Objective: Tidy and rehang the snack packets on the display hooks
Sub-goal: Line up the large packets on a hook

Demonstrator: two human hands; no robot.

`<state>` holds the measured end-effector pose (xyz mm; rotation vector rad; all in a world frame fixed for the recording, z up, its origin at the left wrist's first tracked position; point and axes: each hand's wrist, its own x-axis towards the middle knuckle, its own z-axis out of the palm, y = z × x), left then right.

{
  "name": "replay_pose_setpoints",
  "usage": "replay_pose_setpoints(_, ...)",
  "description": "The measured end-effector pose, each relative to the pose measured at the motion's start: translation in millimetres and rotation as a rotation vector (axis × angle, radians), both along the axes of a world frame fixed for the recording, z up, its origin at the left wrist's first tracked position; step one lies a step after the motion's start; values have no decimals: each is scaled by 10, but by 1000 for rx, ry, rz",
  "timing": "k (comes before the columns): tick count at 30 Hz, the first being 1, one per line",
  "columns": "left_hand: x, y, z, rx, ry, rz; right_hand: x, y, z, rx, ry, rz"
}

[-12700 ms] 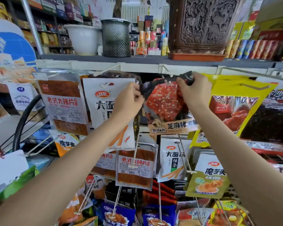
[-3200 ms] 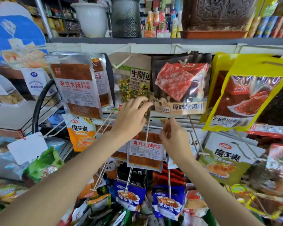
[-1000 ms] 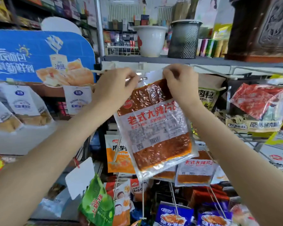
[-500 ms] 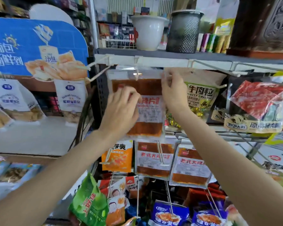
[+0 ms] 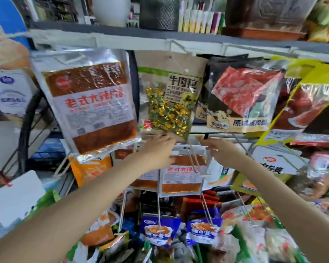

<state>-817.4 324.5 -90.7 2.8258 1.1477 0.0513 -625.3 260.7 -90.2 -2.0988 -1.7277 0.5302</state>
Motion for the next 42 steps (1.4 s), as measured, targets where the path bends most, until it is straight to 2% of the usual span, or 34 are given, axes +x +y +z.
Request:
replay_pose_setpoints(4,204,57,-113,-159,178,55,132,228,-379,-151,-53,85)
replay_pose_setpoints(10,235,-66,-136,-239,115,97,104,326,-537,-68,-399,67)
replay_pose_setpoints(16,213,-157,-200,-257,26,51,195,47,-466,-227,-257,169)
replay_pose_setpoints(20,220,-314,-144,-321,-16,-32,174,-306,-103,-321,-134,250)
replay_pose_setpoints(22,190,-395,-107,-512,-51,-70,71,-453,121,-408,-31,268)
replay_pose_setpoints(25,73,-495,-18,-833,-138,-140,-196,-609,406,-447,-94,355)
replay_pose_setpoints(27,-89,-513,82,-957,-226,-139,-414,-659,587,-379,-97,365)
replay_pose_setpoints(29,-319,-504,237,-1032,-391,-72,-636,-660,779,-244,-111,377)
replay_pose_setpoints(31,-604,-483,440,-973,-559,9,-854,-606,944,-135,-103,389)
replay_pose_setpoints(35,-1247,-514,795,-665,-743,104,-1363,-369,1176,79,-99,418)
replay_pose_setpoints(40,-1847,-447,1034,-363,-1206,198,-1889,-78,1505,517,-17,411)
replay_pose_setpoints(42,-1973,-373,1153,-231,-1295,212,-2029,28,1616,650,4,388)
